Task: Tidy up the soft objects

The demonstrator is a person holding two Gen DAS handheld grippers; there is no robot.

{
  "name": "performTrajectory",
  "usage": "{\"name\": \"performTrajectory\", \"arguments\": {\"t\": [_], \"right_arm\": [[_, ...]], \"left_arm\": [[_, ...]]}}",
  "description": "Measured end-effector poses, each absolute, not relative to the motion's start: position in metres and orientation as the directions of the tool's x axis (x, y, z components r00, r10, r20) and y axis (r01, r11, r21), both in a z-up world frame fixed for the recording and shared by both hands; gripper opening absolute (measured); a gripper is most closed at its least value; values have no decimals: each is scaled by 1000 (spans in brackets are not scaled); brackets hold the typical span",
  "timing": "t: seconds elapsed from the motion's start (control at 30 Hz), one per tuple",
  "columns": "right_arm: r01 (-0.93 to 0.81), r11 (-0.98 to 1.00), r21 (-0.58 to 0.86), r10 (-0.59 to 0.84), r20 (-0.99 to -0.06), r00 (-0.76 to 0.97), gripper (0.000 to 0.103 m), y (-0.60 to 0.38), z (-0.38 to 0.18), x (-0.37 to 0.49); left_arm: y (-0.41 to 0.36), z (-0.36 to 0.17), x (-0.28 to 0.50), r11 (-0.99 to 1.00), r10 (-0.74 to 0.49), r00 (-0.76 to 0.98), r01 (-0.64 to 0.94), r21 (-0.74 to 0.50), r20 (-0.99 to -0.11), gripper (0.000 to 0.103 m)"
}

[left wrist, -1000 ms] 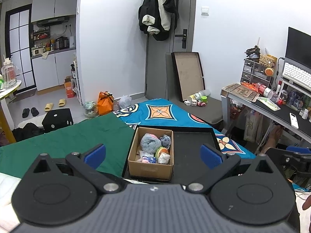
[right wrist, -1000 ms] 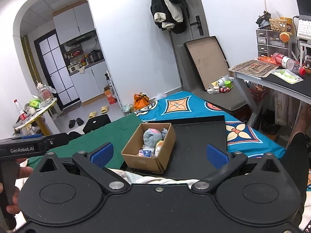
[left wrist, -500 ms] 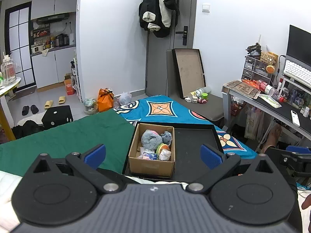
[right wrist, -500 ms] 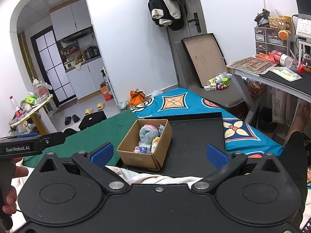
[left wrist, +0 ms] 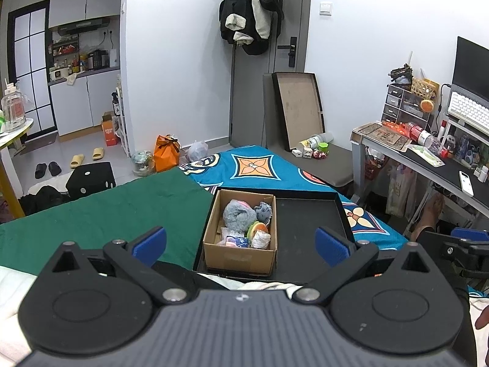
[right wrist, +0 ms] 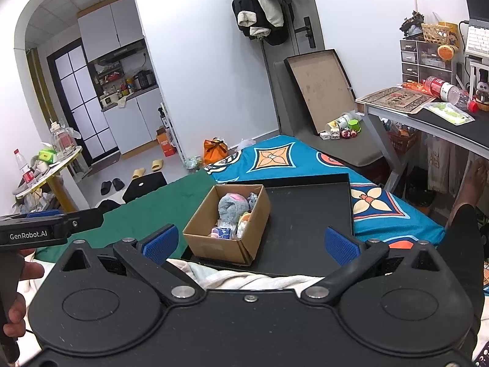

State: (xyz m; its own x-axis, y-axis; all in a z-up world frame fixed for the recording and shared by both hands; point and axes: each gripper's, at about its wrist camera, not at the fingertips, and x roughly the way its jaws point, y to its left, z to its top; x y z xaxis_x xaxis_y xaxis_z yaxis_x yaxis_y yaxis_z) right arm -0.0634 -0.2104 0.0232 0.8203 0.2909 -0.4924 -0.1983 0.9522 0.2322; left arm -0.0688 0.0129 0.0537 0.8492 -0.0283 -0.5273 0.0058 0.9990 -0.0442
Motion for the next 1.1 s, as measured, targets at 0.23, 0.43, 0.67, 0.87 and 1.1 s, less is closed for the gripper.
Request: {"name": "performTrajectory", "arguments": {"t": [0.23, 0.43, 0.67, 0.87, 1.1], "right_arm": [[-198, 953, 231, 290, -495, 819, 103, -210, 22, -64], [-197, 953, 230, 289, -497, 818, 103, -209, 23, -64], [-195, 953, 231, 288, -496, 819, 103, -209, 23, -64], [-196, 953, 231, 289, -496, 819, 103, -209, 22, -64], [-195, 954, 229, 287, -500, 817, 103, -209, 21, -64]], "left_arm": [[13, 53, -68, 999, -26, 847, 2, -46, -530, 103], [13, 52, -69, 999, -26, 847, 2, -46, -532, 103], [14, 50, -70, 999, -25, 845, 0, -47, -534, 103], [16, 48, -70, 999, -23, 845, -5, -50, -535, 103], [17, 48, -70, 999, -21, 845, -5, -47, -534, 103]]}}
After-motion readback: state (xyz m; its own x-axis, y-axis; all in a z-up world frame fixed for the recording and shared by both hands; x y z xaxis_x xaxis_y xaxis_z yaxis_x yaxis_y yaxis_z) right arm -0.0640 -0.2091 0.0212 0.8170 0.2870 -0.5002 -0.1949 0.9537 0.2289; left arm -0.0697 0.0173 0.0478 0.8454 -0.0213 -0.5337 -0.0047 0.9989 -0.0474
